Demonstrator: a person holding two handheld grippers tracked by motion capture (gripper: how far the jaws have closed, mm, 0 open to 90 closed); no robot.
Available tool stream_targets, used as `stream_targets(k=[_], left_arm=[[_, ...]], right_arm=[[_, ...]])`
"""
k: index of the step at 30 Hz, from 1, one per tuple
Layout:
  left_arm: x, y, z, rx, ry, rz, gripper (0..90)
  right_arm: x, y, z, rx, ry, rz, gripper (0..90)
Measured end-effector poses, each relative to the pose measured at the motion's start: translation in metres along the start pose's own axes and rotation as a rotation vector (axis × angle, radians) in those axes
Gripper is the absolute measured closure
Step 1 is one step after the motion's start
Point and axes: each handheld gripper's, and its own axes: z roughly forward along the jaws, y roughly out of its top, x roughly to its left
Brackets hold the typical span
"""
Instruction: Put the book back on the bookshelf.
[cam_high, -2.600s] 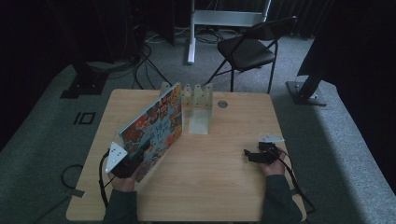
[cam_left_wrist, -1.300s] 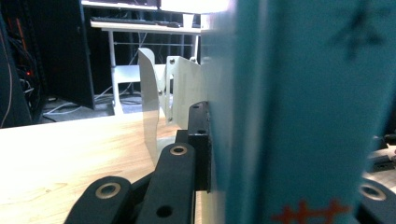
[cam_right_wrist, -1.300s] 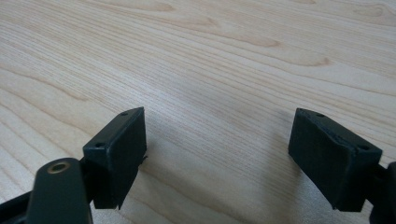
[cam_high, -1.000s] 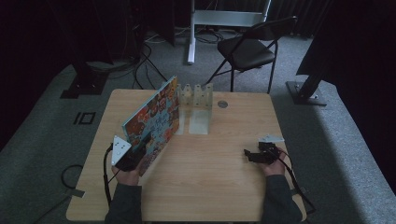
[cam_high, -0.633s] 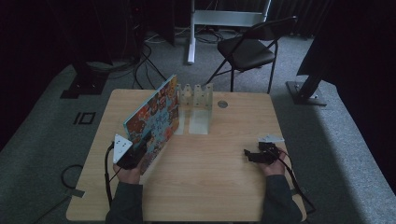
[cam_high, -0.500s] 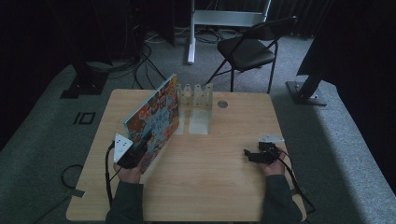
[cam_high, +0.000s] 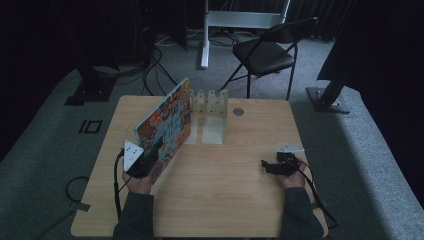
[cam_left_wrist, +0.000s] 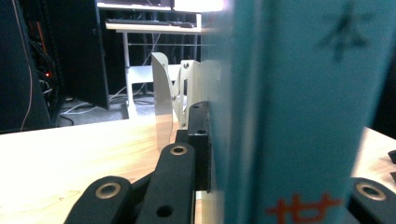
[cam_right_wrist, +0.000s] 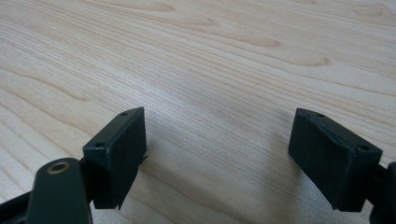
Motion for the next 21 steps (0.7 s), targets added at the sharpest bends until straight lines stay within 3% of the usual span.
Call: stream_targets(k=[21], left_arm=[[-0.002,-0.001,0.011,0.006,0.019,-0.002,81.1]], right_arm=[[0.000,0.000,0.000,0.000,0.000,0.000,19.0]])
